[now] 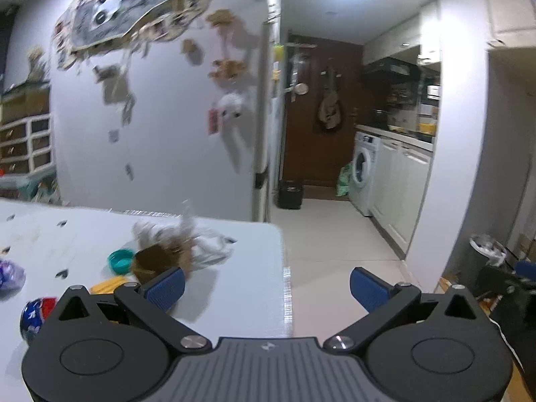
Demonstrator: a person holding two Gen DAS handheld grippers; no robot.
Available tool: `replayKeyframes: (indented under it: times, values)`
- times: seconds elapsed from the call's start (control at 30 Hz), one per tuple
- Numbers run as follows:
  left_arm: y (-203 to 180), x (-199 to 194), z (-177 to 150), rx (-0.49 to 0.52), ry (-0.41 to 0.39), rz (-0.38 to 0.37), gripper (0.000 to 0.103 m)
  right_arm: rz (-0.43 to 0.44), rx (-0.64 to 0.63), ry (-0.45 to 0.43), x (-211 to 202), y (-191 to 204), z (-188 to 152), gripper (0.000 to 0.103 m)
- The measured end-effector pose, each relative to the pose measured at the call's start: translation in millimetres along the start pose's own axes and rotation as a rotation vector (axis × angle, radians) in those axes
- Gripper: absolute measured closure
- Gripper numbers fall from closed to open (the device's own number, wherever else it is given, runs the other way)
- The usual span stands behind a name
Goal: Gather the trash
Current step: 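Move both open tools back up toward the table trash, then grasp the brown cardboard piece with the right tool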
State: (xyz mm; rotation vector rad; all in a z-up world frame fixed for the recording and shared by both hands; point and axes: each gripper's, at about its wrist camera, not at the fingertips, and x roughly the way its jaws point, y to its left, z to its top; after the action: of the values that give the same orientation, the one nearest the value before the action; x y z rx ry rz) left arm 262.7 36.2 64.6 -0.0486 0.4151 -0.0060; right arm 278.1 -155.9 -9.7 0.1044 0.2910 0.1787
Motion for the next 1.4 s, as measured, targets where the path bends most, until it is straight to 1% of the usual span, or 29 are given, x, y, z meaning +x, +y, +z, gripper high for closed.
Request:
replayKeyframes:
  times: [0.17, 0.33, 0.5, 0.7, 0.93, 1.03, 1.13, 1.17, 1.23, 1.27, 1.33, 1.4]
  values:
    - [41, 18, -7, -0.045, 0.030, 0.023, 0.000, 0.069, -0.023, 0.006, 18, 38, 5, 0.000]
    - [77, 37, -15, -0.068, 0.056, 0.039, 0.000, 0.136, -0.031, 0.043, 40, 75, 9, 0.000]
    - [108, 54, -23, -0.109, 0.091, 0.027, 0.000, 0.164, -0.037, 0.083, 65, 108, 9, 0.000]
    - [132, 67, -28, -0.118, 0.120, 0.004, 0.000, 0.188, 0.004, 0.137, 98, 136, 7, 0.000]
    - [152, 77, -25, -0.061, 0.128, 0.024, 0.000, 0.188, -0.024, 0.195, 139, 170, 1, 0.000]
    - [161, 80, -24, -0.039, 0.124, 0.030, 0.000, 0.198, -0.010, 0.227, 158, 182, -2, 0.000]
    - [166, 84, -24, -0.025, 0.116, 0.020, 0.000, 0.218, 0.015, 0.268, 177, 194, -6, 0.000]
    - [168, 85, -24, -0.020, 0.110, 0.012, 0.000, 0.223, 0.019, 0.280, 183, 198, -8, 0.001]
    - [169, 87, -25, -0.002, 0.104, 0.009, 0.000, 0.235, 0.016, 0.306, 195, 208, -11, 0.007]
    - [169, 88, -26, 0.014, 0.103, 0.003, 0.000, 0.238, 0.010, 0.322, 201, 213, -14, 0.012]
    - [168, 90, -28, 0.045, 0.100, -0.029, 0.000, 0.250, 0.007, 0.352, 213, 223, -18, 0.016]
    - [167, 94, -30, 0.071, 0.100, -0.056, 0.000, 0.260, 0.006, 0.378, 222, 231, -22, 0.022]
